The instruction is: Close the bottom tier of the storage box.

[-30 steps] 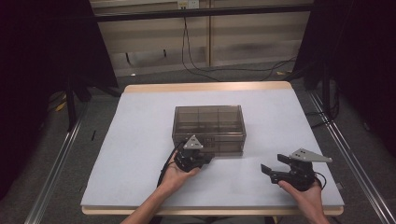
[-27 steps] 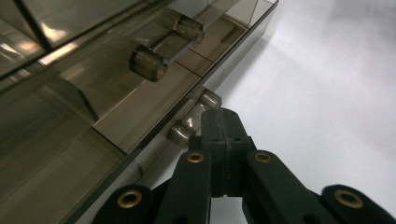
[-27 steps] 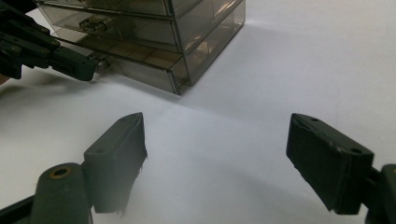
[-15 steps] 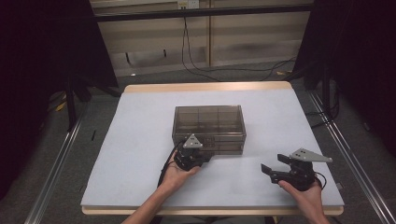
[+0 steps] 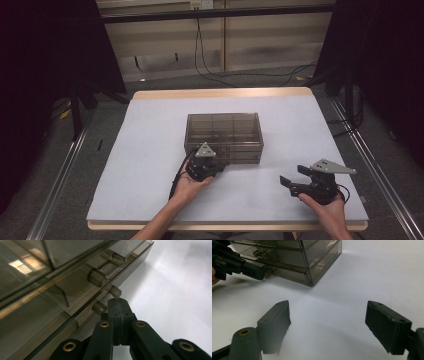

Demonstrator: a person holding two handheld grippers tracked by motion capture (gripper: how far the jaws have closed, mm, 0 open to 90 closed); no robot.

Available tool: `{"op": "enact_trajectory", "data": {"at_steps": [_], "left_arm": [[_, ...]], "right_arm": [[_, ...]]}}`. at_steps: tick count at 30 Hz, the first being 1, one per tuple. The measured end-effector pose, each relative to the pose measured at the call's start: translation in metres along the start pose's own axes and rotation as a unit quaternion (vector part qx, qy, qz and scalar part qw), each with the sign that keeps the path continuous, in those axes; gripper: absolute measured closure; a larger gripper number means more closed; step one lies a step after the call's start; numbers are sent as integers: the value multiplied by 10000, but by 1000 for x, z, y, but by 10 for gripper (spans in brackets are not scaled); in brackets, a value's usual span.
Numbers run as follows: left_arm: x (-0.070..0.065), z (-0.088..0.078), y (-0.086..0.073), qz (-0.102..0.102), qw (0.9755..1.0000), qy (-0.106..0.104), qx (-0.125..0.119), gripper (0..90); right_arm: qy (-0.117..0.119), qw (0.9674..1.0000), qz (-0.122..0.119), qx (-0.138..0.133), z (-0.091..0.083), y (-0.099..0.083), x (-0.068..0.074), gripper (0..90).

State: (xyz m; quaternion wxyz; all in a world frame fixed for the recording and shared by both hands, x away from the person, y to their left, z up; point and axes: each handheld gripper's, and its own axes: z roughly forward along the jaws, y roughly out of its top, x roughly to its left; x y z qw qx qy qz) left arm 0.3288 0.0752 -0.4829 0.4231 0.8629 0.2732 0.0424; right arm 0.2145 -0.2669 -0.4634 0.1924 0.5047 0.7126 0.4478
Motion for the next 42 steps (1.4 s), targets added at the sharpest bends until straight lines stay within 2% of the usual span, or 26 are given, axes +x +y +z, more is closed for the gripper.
{"op": "enact_trajectory", "data": {"at_steps": [6,18,23,24,25,28,29,31,32,36,39,42], "left_arm": [[4,1,0,-110,9999,-4,-58,900],[4,2,2,-130,9998,5,-119,900],[3,2,2,-119,9999,46,-75,900],[4,1,1,-154,9999,-36,-37,854],[3,1,1,-167,9998,-77,-50,854],[1,-5,0,-98,9998,-152,-108,763],[0,-8,0,-38,9998,-157,-101,763],[-2,-15,0,-19,9998,-106,-138,685],[-3,-20,1,34,9999,-80,-97,655],[-9,-38,1,213,9996,-8,-199,471],[-10,-48,0,287,9991,76,-289,417],[-10,-57,0,314,9988,168,-338,306]], "right_arm": [[8,10000,13,14,0,0,0,199],[7,10000,22,9,0,0,0,199],[3,10000,37,-4,-1,0,-1,199],[8,10000,32,-4,-1,0,-1,199],[8,10000,32,-4,-1,0,-1,199],[22,10000,55,7,0,0,-1,198],[22,10000,55,7,0,0,-1,198],[25,10000,32,0,0,0,-1,197],[19,10000,27,-5,-1,0,0,197],[4,10000,39,-6,-1,0,-1,197],[9,10000,26,-10,-1,0,-1,197],[23,10000,17,-3,0,0,0,197]]}}
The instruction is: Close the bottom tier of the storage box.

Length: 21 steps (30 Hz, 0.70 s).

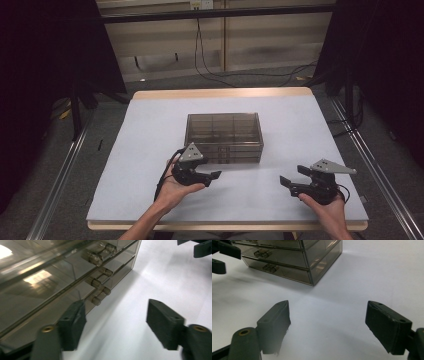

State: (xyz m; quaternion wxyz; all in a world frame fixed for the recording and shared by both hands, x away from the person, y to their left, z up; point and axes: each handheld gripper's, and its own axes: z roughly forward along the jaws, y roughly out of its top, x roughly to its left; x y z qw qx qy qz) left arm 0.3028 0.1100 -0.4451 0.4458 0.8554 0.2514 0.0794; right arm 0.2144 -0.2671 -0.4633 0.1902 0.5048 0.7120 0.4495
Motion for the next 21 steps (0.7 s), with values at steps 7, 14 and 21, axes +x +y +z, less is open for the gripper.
{"op": "enact_trajectory", "data": {"at_steps": [7,14,21], "left_arm": [[3,-21,-11,-23,9999,155,38,116],[-1,-47,-21,70,9985,547,-4,48],[10,-74,-31,-351,9939,1027,-208,34]], "right_arm": [[-20,10000,14,3,0,0,0,196],[-25,10000,14,32,1,0,-1,195],[-48,10000,11,33,1,0,-1,192]]}}
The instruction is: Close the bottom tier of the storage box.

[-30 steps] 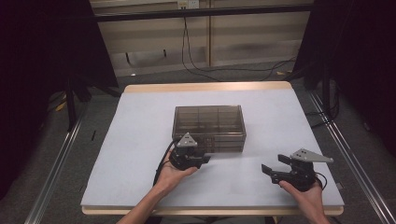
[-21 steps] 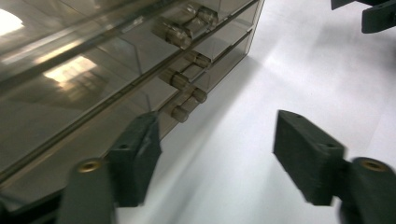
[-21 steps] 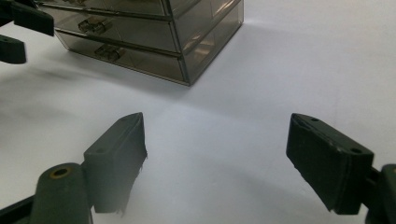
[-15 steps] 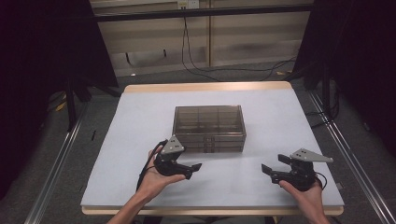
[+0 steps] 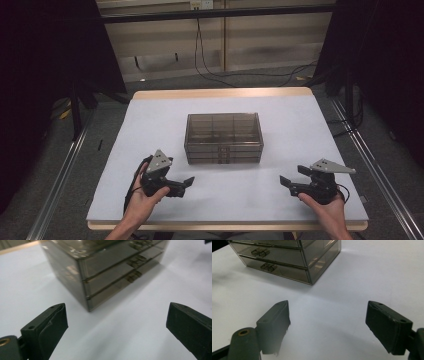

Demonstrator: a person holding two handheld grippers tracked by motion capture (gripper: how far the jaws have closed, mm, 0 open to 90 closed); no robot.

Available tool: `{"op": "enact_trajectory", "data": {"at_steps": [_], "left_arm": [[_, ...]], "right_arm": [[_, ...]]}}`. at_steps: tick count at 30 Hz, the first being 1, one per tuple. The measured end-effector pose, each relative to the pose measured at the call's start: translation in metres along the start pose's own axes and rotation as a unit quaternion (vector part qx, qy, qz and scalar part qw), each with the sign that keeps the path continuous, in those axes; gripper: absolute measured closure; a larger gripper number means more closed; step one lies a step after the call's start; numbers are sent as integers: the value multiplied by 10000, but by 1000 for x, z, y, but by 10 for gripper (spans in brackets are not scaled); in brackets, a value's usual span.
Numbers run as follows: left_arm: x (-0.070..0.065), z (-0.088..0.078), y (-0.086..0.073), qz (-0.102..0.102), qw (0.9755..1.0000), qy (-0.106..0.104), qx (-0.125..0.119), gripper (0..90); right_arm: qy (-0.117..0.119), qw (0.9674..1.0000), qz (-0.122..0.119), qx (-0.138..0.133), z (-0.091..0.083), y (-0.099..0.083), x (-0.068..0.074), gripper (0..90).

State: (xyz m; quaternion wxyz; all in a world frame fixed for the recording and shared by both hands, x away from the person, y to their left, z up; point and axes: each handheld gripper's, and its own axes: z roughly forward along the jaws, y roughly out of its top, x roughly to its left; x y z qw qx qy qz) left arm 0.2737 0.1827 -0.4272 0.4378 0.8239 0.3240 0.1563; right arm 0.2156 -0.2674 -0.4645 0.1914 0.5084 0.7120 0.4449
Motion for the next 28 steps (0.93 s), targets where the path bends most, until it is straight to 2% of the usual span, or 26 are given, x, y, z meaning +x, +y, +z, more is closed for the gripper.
{"op": "enact_trajectory", "data": {"at_steps": [2,4,8,10,13,17,20,23,25,26,28], "left_arm": [[3,-7,-3,-77,9999,46,-128,32],[7,-14,-6,-16,9998,127,-148,28],[15,-25,-16,-67,9997,149,-165,30],[21,-30,-24,-165,9996,183,-120,28],[30,-37,-34,-320,9990,93,-302,27],[38,-43,-47,-621,9967,260,-447,28],[45,-50,-60,-752,9947,173,-674,29],[48,-54,-65,-846,9934,263,-727,21],[48,-53,-67,-935,9930,122,-710,21],[47,-52,-67,-953,9929,121,-698,22],[47,-51,-69,-880,9937,-1,-689,27]], "right_arm": [[-14,10000,1,8,0,0,0,192],[-17,10000,-3,9,0,0,0,192],[-23,10000,11,11,-1,0,0,191],[-18,10000,7,-1,-1,0,0,191],[-24,10000,38,13,-2,-1,0,191],[-34,10000,40,7,-2,-1,0,191],[-34,10000,33,-1,-2,-1,0,190],[-18,10000,-3,-2,-2,0,0,190],[-49,10000,-7,16,-1,0,0,190],[-44,10000,-25,17,-2,0,0,190],[-56,10000,-45,16,-1,0,1,187]]}}
